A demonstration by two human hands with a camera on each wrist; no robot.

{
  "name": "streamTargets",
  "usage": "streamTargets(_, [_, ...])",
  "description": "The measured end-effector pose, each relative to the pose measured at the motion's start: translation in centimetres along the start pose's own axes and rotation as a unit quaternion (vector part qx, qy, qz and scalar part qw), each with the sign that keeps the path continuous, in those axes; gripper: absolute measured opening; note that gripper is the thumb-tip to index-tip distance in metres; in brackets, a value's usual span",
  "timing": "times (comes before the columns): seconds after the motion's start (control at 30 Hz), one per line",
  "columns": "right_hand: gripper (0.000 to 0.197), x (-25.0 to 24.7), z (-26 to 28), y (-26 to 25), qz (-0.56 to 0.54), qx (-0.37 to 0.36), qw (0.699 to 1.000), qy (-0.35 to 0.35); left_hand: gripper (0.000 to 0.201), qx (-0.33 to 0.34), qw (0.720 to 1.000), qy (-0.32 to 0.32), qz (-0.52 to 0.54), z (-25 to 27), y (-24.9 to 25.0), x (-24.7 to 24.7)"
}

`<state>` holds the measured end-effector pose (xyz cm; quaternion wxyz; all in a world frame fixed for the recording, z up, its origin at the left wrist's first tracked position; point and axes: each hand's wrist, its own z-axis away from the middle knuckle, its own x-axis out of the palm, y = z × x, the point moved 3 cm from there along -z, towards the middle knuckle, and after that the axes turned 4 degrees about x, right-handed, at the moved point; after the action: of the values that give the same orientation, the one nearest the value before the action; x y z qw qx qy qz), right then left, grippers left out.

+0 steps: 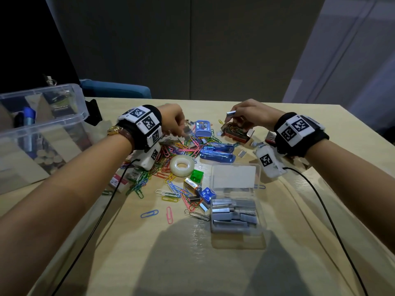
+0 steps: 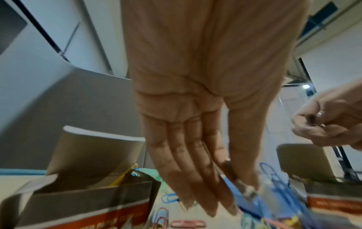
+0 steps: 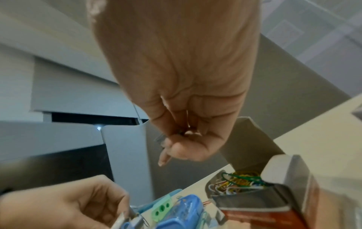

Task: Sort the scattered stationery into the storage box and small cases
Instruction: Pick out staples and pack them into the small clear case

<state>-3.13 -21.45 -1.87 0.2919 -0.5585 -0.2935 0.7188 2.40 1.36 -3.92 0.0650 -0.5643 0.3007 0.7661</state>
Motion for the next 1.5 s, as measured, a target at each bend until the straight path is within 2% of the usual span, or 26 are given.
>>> streamTargets(0.07, [0.035, -0.2, -0.2, 0.2, -0.103, 0.008, 0.994, -0.021, 0.009, 0.002, 0.997, 0.045, 0.067, 0.3, -0.4, -0.8])
streamTargets(0.17, [0.031, -0.3, -0.5, 0.8, -0.264, 0.026, 0.962, -0.065, 0.009, 0.000, 0.976, 0.079, 0.201, 1.3, -0.4, -1.6])
streamTargets(0.27, [0.028, -0.2, -0.6, 1.1, -0.325, 0.036, 0.937, -0.121, 0.002, 0.005, 0.962, 0.075, 0.261, 2.2, -0.4, -2.1])
streamTargets(0.4, [0.033, 0.3, -0.4, 0.9, -0.280, 0.031, 0.953, -0.114, 0.011, 0.015, 0.960, 0.070, 0.272, 2.7, -0.6, -2.0])
streamTargets(0.5, [0.035, 0.4, -0.3, 0.7, -0.232, 0.018, 0.968, -0.091, 0.006, 0.013, 0.955, 0.077, 0.285, 3.0, -0.4, -1.8])
streamTargets(0.67, [0.027, 0.3, 0.1, 0.2, -0.182, 0.005, 0.979, -0.087, 0.012, 0.010, 0.934, 0.125, 0.334, 3.4, -0.2, -1.7])
streamTargets(0.77, [0.021, 0.3, 0.4, -0.1, -0.140, -0.005, 0.988, -0.066, 0.014, -0.002, 0.900, 0.138, 0.414, 3.4, 0.3, -1.2])
streamTargets(0.9, [0.020, 0.1, 0.9, -0.6, -0.063, -0.042, 0.997, -0.014, 0.009, -0.031, 0.823, 0.117, 0.555, 3.3, 1.1, -0.1])
streamTargets(0.97, [0.020, 0.1, 1.2, -1.0, -0.059, -0.066, 0.996, 0.000, 0.009, -0.028, 0.793, 0.112, 0.599, 3.4, 1.4, 0.2])
streamTargets(1.13, [0.018, 0.0, 2.4, -2.0, -0.094, -0.115, 0.989, 0.019, 0.017, 0.012, 0.755, 0.125, 0.644, 3.8, 2.7, 0.9])
streamTargets(1.17, [0.020, 0.0, 2.7, -2.3, -0.103, -0.123, 0.987, 0.016, 0.023, 0.021, 0.751, 0.130, 0.647, 3.9, 3.0, 1.0])
streamTargets(1.23, [0.023, 0.2, 3.2, -2.8, -0.141, -0.137, 0.980, 0.014, 0.034, 0.043, 0.764, 0.155, 0.624, 4.2, 3.7, 1.2])
streamTargets(1.3, [0.025, 0.2, 3.6, -3.1, -0.174, -0.149, 0.973, 0.026, 0.036, 0.071, 0.787, 0.181, 0.586, 4.5, 4.5, 1.2])
streamTargets(1.37, [0.023, 0.0, 4.0, -3.3, -0.178, -0.161, 0.970, 0.038, 0.035, 0.088, 0.795, 0.190, 0.570, 4.9, 5.1, 1.3])
streamTargets(1.5, [0.026, -0.4, 4.5, -3.3, -0.134, -0.180, 0.972, 0.068, 0.039, 0.100, 0.775, 0.173, 0.599, 5.4, 5.9, 1.6])
